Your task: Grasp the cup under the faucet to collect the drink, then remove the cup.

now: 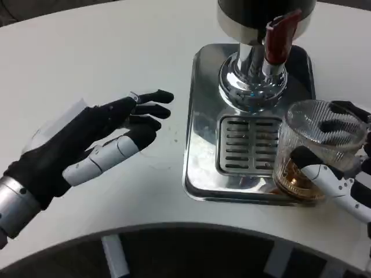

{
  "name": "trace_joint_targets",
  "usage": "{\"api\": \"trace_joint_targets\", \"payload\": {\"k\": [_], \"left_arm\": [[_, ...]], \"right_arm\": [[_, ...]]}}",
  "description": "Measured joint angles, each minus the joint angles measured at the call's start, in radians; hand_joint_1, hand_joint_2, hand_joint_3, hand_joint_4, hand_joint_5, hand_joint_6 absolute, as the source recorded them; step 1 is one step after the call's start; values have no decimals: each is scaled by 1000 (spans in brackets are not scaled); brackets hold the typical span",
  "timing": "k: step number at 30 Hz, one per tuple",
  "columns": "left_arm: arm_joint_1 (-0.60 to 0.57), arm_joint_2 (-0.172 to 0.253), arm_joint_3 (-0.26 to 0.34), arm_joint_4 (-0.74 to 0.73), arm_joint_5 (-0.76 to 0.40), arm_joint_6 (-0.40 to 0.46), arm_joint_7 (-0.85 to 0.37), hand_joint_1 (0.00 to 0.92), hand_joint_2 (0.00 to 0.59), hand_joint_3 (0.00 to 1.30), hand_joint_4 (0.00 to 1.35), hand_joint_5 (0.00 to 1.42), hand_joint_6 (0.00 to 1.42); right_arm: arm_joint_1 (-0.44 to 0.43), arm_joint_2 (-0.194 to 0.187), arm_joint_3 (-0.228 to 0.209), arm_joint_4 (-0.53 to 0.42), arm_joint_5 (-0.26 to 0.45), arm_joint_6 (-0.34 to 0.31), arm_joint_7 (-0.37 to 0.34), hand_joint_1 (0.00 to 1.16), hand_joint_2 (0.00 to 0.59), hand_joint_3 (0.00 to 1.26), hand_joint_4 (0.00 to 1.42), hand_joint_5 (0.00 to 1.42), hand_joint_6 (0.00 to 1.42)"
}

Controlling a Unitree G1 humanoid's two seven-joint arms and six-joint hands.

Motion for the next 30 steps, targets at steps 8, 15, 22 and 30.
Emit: {"api": "trace_joint_targets", "payload": {"k": [8,15,22,30], "left_arm": [[1,-3,-4,2,6,-1,9,0,110,242,260,312,270],[15,-4,-24,1,20,-11,23,0,111,235,250,303,250],[38,1,-35,-32,87,-11,30,0,112,199,169,219,202],[66,33,-35,-110,183,0,36,0,112,169,99,143,161]], "right_arm": [[88,5,2,-112,29,0,42,814,194,825,1003,1248,1266],[133,26,16,-187,52,0,67,815,193,840,1009,1261,1271],[151,36,35,-220,53,0,81,815,193,844,1022,1269,1290],[157,40,75,-248,51,0,101,815,193,844,1022,1274,1292]]}}
